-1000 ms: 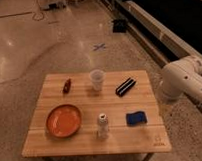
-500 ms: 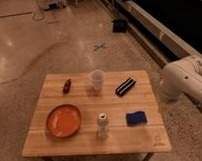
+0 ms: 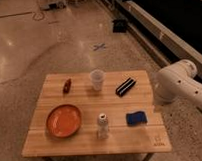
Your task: Move the arm in a circular motion
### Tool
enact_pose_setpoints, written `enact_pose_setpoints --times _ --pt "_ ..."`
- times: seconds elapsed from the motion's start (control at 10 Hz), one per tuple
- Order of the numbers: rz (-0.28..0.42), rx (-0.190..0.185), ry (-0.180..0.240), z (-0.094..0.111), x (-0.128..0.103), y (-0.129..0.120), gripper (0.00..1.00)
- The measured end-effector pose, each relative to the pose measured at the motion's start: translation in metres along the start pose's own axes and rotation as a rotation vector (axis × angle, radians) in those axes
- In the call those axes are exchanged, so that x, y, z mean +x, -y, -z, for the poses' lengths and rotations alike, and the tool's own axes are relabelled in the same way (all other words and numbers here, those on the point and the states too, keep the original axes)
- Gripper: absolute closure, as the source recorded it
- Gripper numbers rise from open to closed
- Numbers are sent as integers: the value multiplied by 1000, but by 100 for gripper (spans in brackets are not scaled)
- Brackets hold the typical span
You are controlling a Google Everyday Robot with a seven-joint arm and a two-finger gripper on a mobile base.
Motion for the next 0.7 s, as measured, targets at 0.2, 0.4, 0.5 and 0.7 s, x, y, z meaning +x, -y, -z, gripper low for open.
enact_pose_setpoints --times 0.2,0.4,0.5,0.7 --pt "1 -2 0 15 -1 1 59" --pt "2 -6 0 8 -15 7 59" --pt "3 -1 1 5 -21 11 59" --pt "1 2 -6 9 -12 9 59"
